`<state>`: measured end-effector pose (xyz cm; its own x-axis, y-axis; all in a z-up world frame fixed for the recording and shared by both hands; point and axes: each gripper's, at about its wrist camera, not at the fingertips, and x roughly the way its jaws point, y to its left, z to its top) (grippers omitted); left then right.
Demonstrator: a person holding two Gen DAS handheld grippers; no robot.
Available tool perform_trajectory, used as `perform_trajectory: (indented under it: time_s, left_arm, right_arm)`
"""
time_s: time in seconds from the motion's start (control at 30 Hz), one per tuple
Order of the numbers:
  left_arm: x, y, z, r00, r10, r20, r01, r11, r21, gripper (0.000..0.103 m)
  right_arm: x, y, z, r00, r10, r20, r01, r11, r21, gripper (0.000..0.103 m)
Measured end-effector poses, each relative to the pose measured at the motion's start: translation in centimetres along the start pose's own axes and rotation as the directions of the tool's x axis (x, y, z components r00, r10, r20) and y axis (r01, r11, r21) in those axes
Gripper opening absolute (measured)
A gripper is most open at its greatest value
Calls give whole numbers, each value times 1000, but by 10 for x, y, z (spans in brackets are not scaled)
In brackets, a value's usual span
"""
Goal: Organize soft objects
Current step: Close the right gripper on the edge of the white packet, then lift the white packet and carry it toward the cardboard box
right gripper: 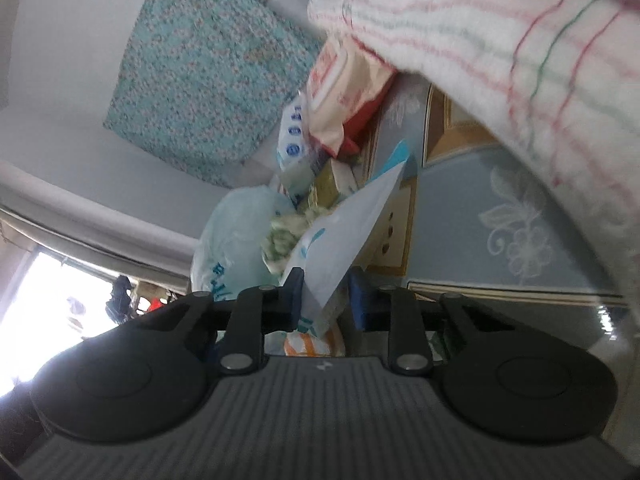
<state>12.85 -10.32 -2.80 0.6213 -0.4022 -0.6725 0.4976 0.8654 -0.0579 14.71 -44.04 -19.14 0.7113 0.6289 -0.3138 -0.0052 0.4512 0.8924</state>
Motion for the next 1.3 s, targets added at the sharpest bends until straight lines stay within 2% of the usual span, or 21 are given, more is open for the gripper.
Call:
perform_trajectory:
  time_s: [0.37, 0.7, 0.83, 0.97, 1.03, 1.2, 1.27, 1.3]
  left_arm:
    - [-35, -15, -10, 998, -61, 23, 61, 998, 23, 59]
    - [-61, -19, -54, 989, -140, -45, 140, 990, -1, 58]
    - [-57, -19, -62, 981, -180, -78, 177, 983, -44, 51]
    - [-46, -24, -62, 976, -197, -90, 192, 979, -65, 49]
    - [-36, -28, -61, 973, -202, -108, 195, 978, -70, 43]
    - [-9, -37, -61, 961, -220, -165, 208, 974, -87, 40]
    - [-2, -38, -62, 953, -240, -184, 224, 969, -102, 41]
    - [2, -37, -62, 950, -244, -194, 226, 968, -109, 42]
  right_arm:
    - [-64, 7, -14, 997, 10, 83, -8, 999, -34, 21]
    - [-122, -5, -60, 999, -3, 46, 4, 1000, -26, 21]
    - [-138, -16, -84, 1000, -15, 20, 15, 1000, -5, 21]
    - [-143, -32, -101, 999, -43, -3, 43, 999, 26, 21]
    - [-143, -35, -105, 998, -66, -8, 66, 998, 22, 21]
    - [-145, -38, -107, 997, -83, -5, 83, 996, 26, 24]
    - [-144, -41, -103, 996, -91, -2, 91, 995, 41, 32]
    - [-144, -43, -103, 996, -90, 4, 90, 995, 48, 41]
